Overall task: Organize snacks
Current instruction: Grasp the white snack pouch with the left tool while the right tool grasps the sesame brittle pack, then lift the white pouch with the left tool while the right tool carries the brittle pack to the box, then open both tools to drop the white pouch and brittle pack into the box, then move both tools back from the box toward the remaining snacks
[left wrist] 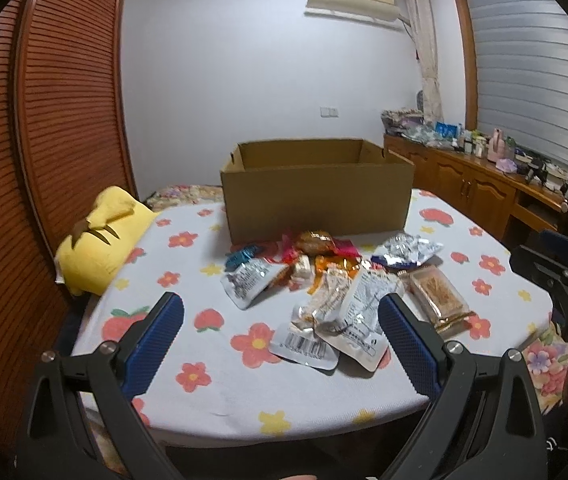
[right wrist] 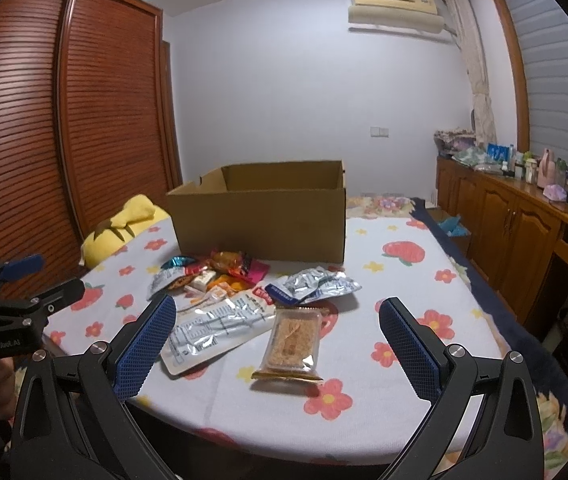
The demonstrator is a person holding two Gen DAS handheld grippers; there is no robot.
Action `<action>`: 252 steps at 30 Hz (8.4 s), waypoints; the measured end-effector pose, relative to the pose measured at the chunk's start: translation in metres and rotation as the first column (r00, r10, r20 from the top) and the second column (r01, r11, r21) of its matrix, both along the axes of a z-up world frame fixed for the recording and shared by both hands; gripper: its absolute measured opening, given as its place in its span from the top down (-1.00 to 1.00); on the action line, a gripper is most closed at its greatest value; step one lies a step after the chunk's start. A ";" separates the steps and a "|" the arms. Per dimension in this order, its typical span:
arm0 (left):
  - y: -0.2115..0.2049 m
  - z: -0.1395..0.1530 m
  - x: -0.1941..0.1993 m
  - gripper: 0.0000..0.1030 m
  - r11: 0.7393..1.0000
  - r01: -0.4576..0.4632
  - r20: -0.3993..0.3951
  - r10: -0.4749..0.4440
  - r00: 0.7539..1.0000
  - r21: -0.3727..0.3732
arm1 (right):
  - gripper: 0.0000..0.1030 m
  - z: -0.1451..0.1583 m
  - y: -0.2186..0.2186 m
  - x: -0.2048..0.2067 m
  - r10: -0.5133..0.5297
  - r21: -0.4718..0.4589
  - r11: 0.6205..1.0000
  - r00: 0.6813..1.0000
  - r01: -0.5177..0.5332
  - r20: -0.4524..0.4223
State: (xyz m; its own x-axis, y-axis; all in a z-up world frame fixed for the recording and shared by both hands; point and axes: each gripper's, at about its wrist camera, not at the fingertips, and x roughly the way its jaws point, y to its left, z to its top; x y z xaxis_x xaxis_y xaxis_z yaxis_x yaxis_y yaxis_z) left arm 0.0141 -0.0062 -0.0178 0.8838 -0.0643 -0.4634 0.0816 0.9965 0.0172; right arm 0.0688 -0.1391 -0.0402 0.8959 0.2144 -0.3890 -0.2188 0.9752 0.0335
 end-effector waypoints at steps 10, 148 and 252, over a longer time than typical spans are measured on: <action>-0.014 -0.022 0.033 -0.89 0.994 0.112 -0.086 -0.111 0.990 0.008 | -0.95 -0.021 -0.007 0.036 0.059 -0.030 0.998 0.993 -0.062 -0.106; -0.025 0.084 0.219 0.00 0.944 0.328 -0.166 -0.329 0.930 -0.033 | 0.14 0.051 -0.001 0.190 0.234 -0.075 0.966 0.958 -0.249 -0.164; -0.012 -0.001 0.148 -0.41 0.950 0.311 -0.265 -0.292 0.919 0.034 | -0.64 -0.025 -0.008 0.145 0.136 -0.074 0.983 0.936 -0.169 -0.324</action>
State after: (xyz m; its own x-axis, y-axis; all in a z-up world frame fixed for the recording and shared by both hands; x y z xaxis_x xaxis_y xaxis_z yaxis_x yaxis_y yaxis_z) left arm 0.1621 -0.0181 -0.0187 0.6805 -0.2665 -0.6826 0.3895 0.9206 0.0289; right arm 0.2137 -0.1467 -0.0650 0.6829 0.2847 -0.6728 -0.3592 0.9328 0.0301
